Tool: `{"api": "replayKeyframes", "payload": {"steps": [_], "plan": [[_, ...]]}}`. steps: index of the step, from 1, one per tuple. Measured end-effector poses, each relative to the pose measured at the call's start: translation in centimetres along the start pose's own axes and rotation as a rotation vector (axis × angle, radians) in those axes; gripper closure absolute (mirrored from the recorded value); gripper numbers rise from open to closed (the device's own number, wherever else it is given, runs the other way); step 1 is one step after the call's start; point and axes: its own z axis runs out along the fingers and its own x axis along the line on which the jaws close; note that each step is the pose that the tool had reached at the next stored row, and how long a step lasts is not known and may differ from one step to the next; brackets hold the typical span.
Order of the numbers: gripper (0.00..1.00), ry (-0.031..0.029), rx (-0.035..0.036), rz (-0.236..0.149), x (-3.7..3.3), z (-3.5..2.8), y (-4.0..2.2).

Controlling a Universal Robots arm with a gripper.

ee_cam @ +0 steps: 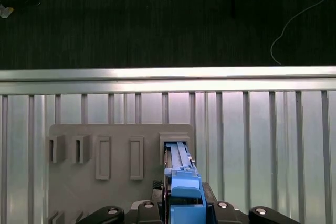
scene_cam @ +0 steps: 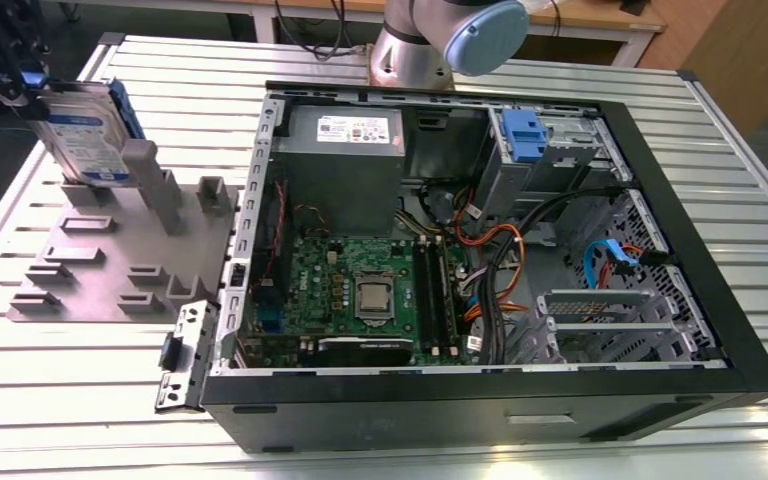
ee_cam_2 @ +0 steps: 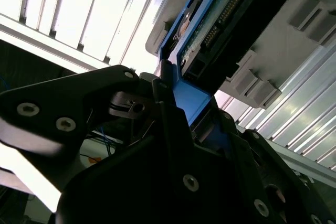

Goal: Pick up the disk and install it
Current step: 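Pick up the disk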

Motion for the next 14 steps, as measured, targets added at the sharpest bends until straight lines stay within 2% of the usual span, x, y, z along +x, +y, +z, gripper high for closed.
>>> {"api": "replayKeyframes", "payload": {"steps": [14], "plan": [[0.64, -0.0002, 0.0004, 0.0, -0.01, -0.6, 0.01]]}}
